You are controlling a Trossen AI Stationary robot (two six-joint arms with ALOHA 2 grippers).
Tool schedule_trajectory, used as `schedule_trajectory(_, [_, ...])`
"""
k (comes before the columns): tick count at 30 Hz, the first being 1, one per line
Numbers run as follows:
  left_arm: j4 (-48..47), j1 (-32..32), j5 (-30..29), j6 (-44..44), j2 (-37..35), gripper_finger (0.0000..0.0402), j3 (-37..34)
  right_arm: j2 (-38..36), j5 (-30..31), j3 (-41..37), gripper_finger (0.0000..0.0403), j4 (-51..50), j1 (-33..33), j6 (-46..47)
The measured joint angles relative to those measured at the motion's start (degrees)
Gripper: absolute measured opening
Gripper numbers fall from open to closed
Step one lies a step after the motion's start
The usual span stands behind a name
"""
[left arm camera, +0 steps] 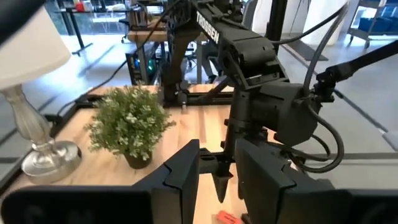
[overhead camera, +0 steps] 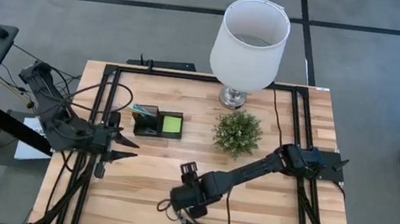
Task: Pick and place office supplies into organizer
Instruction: Put the orange eraser into the black desk organizer
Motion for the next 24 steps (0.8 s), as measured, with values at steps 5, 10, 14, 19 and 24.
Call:
schedule_trajectory(5, [0.4,0.0,0.3,-2.9,2.2,0.0098,0.0,-0.1,-9.7,-2.4,0.0193,0.5,0.2,-9.1])
schedule_trajectory(10, [1.2,0.0,0.4,-5.0,5.1,0.0098,0.0,-0.1,-16.0,-8.4,0.0193,6.1,-0.3,-12.3])
schedule_trajectory(14, [3.0,0.0,0.6,-7.2,6.5,0.0098,0.0,0.0,-14.7,-10.3,0.0193,6.3,-2.1,-12.3])
schedule_trajectory(19, [4.9,0.0,0.7,-6.2,6.5,0.0098,0.0,0.0,-14.9,-11.1,0.0193,7.2,-4.7,-14.5])
schedule_trajectory(24, [5.0,0.0,0.5,-6.1,6.5,0.0098,0.0,0.0,-18.2,-12.0,0.0193,10.0,-5.7,-16.9])
